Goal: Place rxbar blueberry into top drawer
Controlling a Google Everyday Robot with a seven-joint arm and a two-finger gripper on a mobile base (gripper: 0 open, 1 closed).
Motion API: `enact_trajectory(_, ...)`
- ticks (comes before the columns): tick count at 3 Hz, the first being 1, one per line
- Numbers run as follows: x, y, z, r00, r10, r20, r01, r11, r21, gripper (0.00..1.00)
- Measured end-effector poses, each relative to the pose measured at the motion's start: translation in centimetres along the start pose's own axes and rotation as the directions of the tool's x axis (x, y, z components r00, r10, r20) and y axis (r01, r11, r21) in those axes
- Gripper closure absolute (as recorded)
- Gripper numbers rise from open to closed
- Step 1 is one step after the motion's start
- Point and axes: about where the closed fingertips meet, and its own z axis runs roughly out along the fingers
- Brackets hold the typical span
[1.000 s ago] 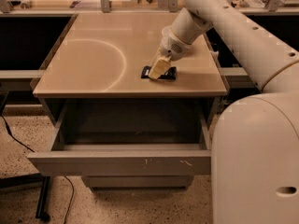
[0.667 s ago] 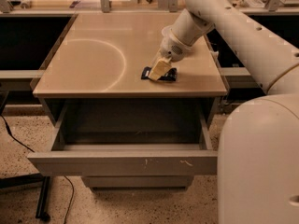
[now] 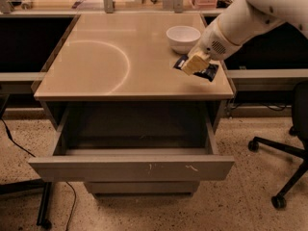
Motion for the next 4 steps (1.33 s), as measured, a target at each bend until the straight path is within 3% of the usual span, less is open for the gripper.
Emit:
enact_trajectory(1, 2.9, 1.6, -4.5, 0.995, 0.1, -0.008, -0.098, 0.9866, 0.13, 1.0)
enact_trajectory(2, 5.3, 2.3, -6.5, 0.981, 0.196, -0.013, -0.19, 0.9652, 0.179, 1.0)
enact_trajectory(3, 5.0, 2.5, -6.5, 0.982, 0.188, -0.013, -0.183, 0.9669, 0.178, 1.0)
enact_trajectory(4, 6.4, 5.6, -5.4, 0.971, 0.24, -0.01, -0.238, 0.9669, 0.092, 1.0)
